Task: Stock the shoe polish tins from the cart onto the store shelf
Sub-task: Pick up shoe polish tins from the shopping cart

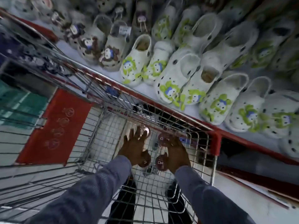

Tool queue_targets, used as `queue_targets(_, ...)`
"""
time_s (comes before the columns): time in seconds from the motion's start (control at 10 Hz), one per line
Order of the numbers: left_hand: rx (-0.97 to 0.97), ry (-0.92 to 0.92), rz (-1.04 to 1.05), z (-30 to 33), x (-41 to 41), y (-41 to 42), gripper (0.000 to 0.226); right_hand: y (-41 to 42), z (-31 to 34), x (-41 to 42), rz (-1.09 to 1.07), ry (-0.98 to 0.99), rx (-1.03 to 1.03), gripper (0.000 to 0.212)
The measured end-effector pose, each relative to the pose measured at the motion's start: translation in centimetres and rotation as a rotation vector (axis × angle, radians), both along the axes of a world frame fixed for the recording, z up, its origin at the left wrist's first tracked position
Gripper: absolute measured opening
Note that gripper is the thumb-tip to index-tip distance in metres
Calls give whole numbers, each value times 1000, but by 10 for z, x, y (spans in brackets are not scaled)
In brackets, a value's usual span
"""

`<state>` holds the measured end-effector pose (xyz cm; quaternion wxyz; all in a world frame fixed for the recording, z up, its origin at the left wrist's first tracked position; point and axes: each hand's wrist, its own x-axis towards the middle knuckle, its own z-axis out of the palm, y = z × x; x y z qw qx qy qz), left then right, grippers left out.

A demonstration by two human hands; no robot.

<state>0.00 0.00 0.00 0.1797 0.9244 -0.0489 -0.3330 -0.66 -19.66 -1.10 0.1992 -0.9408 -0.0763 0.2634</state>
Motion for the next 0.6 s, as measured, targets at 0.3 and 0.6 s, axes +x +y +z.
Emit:
queue_targets(0.3, 10, -20, -70, -115, 40, 0, 81, 23, -77, 31, 24, 5, -129, 62)
queue_targets(0.6, -134, -192, 129, -36, 40, 4, 53, 25, -8, 46, -133, 30, 9, 69)
